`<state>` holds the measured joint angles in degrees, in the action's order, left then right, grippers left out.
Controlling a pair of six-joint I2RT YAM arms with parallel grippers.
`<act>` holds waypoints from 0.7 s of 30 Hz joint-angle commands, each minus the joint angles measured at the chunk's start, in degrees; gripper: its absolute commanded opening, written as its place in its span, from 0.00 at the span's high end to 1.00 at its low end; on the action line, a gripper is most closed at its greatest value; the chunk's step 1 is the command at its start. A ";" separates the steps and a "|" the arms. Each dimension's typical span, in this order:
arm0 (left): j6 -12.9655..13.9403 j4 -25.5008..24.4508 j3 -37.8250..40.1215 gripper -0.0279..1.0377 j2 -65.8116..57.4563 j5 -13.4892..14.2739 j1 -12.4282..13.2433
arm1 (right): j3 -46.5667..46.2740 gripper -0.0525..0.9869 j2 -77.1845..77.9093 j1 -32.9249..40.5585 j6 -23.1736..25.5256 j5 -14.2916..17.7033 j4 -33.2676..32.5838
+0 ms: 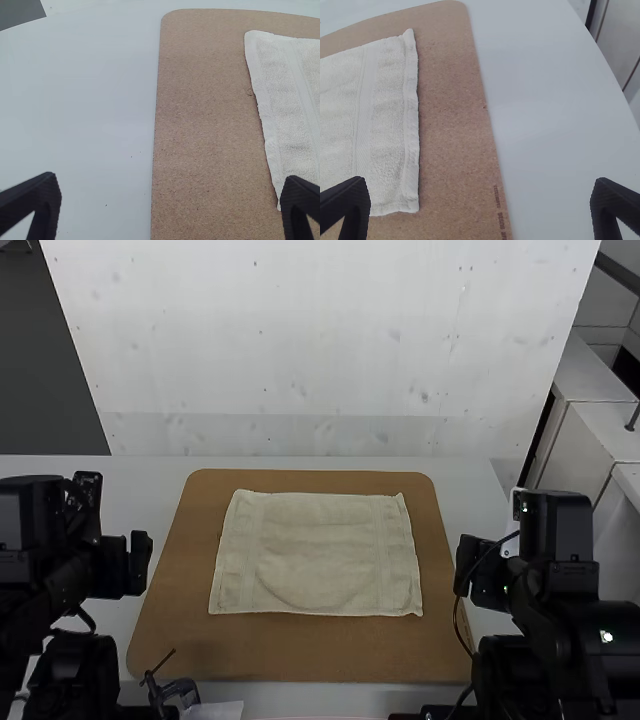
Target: Fold the towel.
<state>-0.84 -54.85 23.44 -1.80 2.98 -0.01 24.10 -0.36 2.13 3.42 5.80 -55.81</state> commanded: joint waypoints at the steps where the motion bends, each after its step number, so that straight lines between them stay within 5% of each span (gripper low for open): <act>1: -0.30 0.89 1.70 0.05 1.45 -6.94 0.54 | 1.48 0.03 0.71 0.07 -1.31 -6.77 0.44; 21: -1.18 1.68 1.26 0.05 1.45 -5.44 0.27 | 1.48 0.03 1.06 -1.25 0.71 -5.80 0.62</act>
<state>-1.13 -54.04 23.44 -1.80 -2.98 -0.01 24.10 -0.34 2.11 3.18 -0.19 -55.61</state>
